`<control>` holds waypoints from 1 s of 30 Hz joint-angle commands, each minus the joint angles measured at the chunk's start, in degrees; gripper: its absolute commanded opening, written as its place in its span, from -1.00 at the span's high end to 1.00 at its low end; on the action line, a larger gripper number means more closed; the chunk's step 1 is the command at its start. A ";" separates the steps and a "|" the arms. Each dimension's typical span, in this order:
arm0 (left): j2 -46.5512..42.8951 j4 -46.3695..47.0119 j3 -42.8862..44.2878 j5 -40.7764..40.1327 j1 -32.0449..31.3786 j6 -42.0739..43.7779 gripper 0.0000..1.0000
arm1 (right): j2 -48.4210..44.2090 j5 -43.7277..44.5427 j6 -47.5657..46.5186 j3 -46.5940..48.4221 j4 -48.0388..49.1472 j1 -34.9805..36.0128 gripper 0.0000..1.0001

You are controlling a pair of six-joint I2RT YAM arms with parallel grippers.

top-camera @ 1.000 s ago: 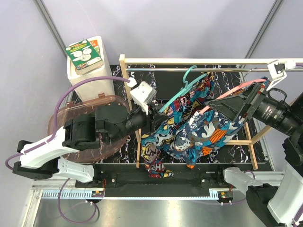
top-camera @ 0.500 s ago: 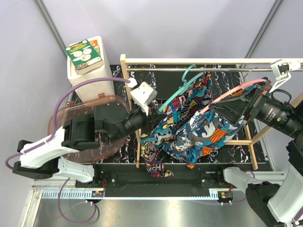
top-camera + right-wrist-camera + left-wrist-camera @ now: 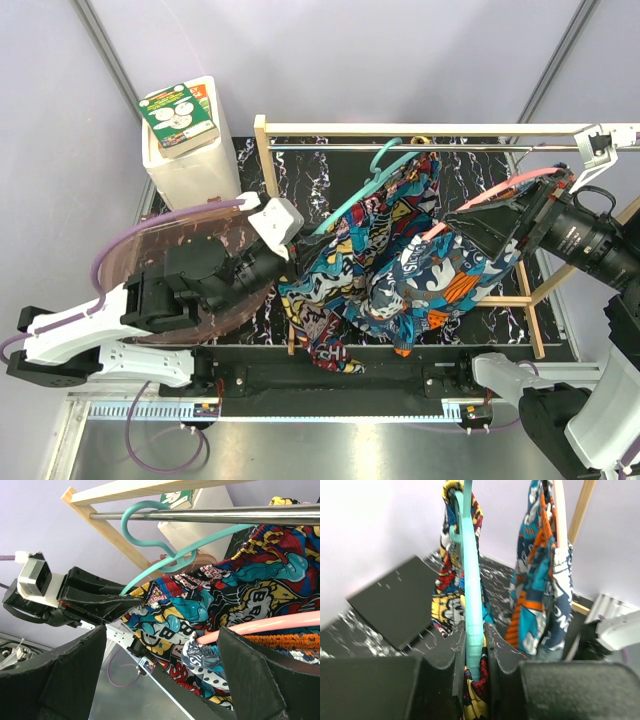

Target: Remove the shorts from the hanger

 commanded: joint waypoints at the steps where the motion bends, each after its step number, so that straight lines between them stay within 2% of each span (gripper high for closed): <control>1: -1.66 14.61 -0.66 0.26 -0.09 11.83 1.00 | 1.13 0.38 -0.42 -0.11 1.39 -0.10 -0.99; 13: -1.84 16.99 -2.16 2.28 -0.09 32.23 1.00 | 2.01 1.08 -1.29 -0.19 0.33 -0.19 -1.00; 23: -4.03 19.97 -3.56 4.48 0.00 40.50 1.00 | 2.27 1.96 -3.58 -2.03 0.33 -0.10 -0.99; 30: -2.10 16.29 0.74 6.59 -0.09 46.75 1.00 | 2.01 1.70 -3.41 -3.54 0.68 -0.10 -1.00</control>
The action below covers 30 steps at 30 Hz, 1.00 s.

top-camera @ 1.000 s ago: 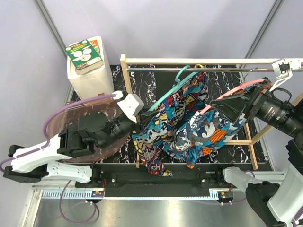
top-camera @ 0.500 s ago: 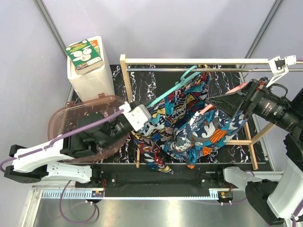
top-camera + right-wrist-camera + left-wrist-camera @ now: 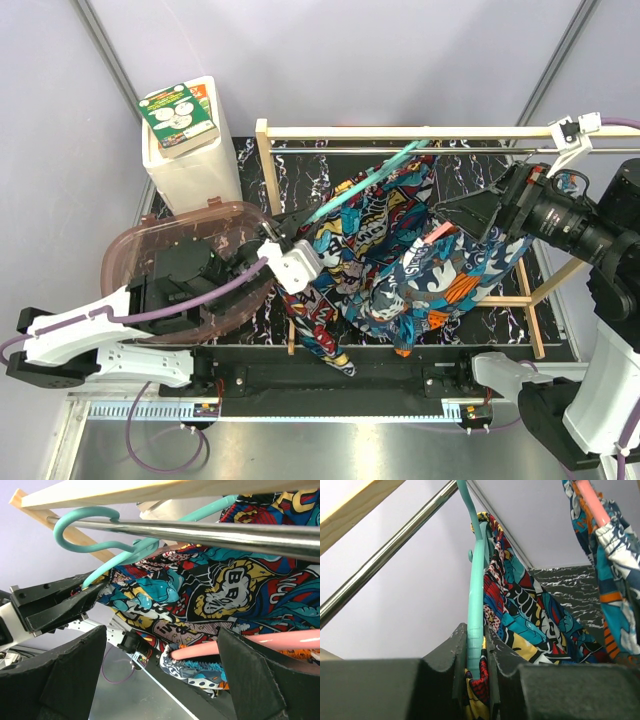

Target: Remove the shorts from the hanger

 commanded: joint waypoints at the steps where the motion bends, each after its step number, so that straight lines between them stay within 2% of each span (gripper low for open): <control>1: -0.24 4.46 4.98 4.45 -0.06 5.46 1.00 | 0.32 -0.09 -1.26 0.57 1.36 -0.19 -1.00; 19: 0.90 3.58 9.91 6.38 -0.15 5.29 1.00 | 0.50 -2.12 -0.21 0.67 3.56 -0.19 -0.99; 30: -0.68 3.94 9.82 11.12 -0.15 -2.09 1.00 | -1.34 -2.99 2.25 -1.44 6.28 -0.19 -1.00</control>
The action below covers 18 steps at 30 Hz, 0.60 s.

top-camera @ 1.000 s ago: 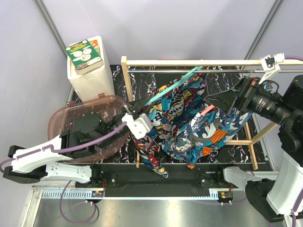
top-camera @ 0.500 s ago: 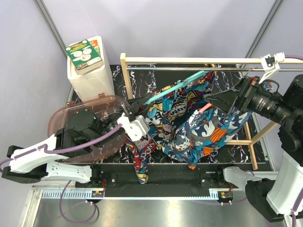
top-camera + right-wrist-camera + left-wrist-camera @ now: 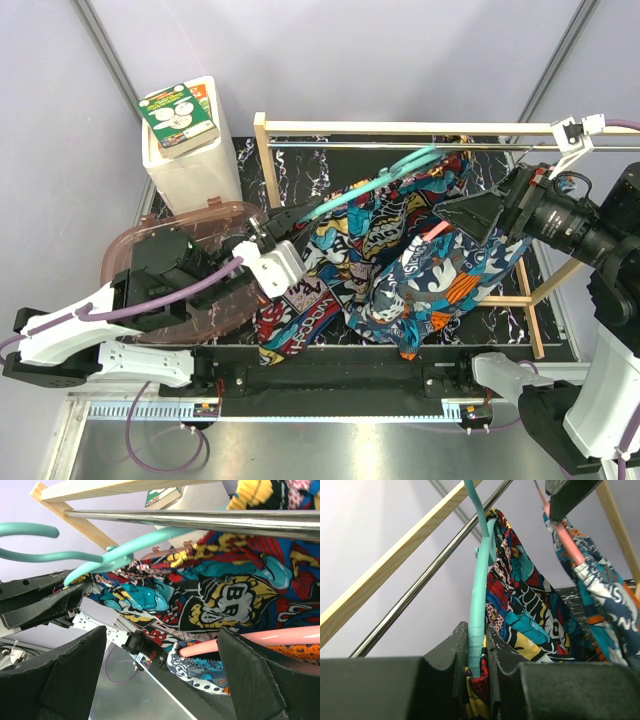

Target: Remove the shorts from the hanger

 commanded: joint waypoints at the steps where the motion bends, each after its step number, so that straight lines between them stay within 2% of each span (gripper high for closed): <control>1: -2.49 6.67 3.00 4.66 -0.20 -4.99 1.00 | -0.75 -2.08 1.62 -0.11 4.56 -0.11 -0.99; 6: -4.52 4.47 2.04 5.28 -0.11 -9.13 1.00 | -1.89 -3.66 1.45 -1.16 5.52 -0.10 -1.00; 9: -5.84 4.03 1.33 1.95 -0.11 -12.30 1.00 | -2.86 -5.50 2.15 -3.09 7.10 -0.11 -1.00; 12: -5.32 -0.78 3.43 -3.07 -0.11 -18.09 1.00 | -3.57 -7.00 3.73 -4.68 9.21 -0.10 -0.99; 16: -5.48 -4.58 2.58 -3.51 -0.20 -31.77 1.00 | -2.87 -7.09 4.34 -4.68 9.92 -0.10 -0.99; 18: -6.01 -5.81 1.51 -2.37 -0.20 -35.84 1.00 | -1.90 -7.70 3.65 -4.33 7.99 -0.10 -1.00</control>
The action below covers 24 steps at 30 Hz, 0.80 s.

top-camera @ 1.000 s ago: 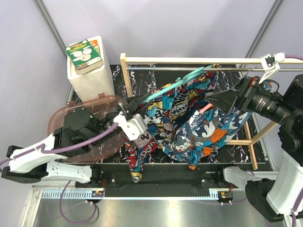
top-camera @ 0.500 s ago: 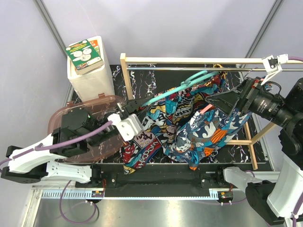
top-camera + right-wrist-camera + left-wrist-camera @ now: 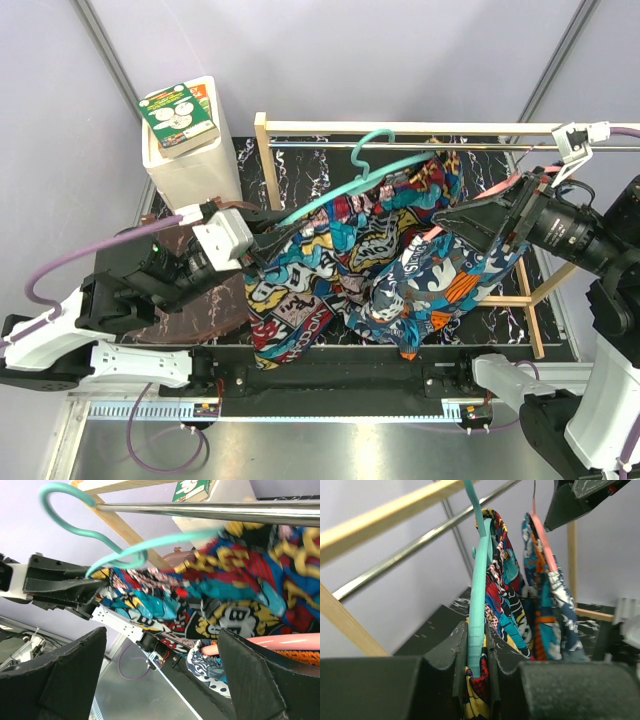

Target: Remove the shorts from the hanger

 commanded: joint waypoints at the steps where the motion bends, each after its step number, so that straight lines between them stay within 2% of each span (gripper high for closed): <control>1: -1.82 0.50 -0.17 -0.49 -0.20 -16.76 1.00 | 2.12 -2.85 -0.12 0.33 1.17 -0.19 -1.00; 6: -3.05 -2.40 -2.02 0.13 -0.20 -22.67 1.00 | 2.65 -5.66 1.98 -2.04 1.95 -0.10 -1.00; 9: -2.18 -4.51 -0.36 -0.13 -0.19 -22.42 1.00 | 3.26 -6.02 4.53 -2.31 4.15 -0.02 -1.00; 12: -0.86 -6.97 1.66 -0.66 -0.11 -22.07 1.00 | 6.15 -5.06 5.51 0.84 2.32 1.56 -0.96; 17: 0.29 -7.94 2.55 -1.19 -0.20 -22.33 1.00 | 9.59 10.38 4.80 6.74 -3.83 15.33 -0.96; 20: 0.46 -8.29 2.64 -1.37 -0.11 -22.07 1.00 | 10.47 20.03 6.21 6.48 -4.46 21.24 -1.00; 24: 0.99 -9.08 2.90 -1.28 -0.19 -22.07 1.00 | 13.72 29.03 6.65 11.20 -5.68 30.36 -0.99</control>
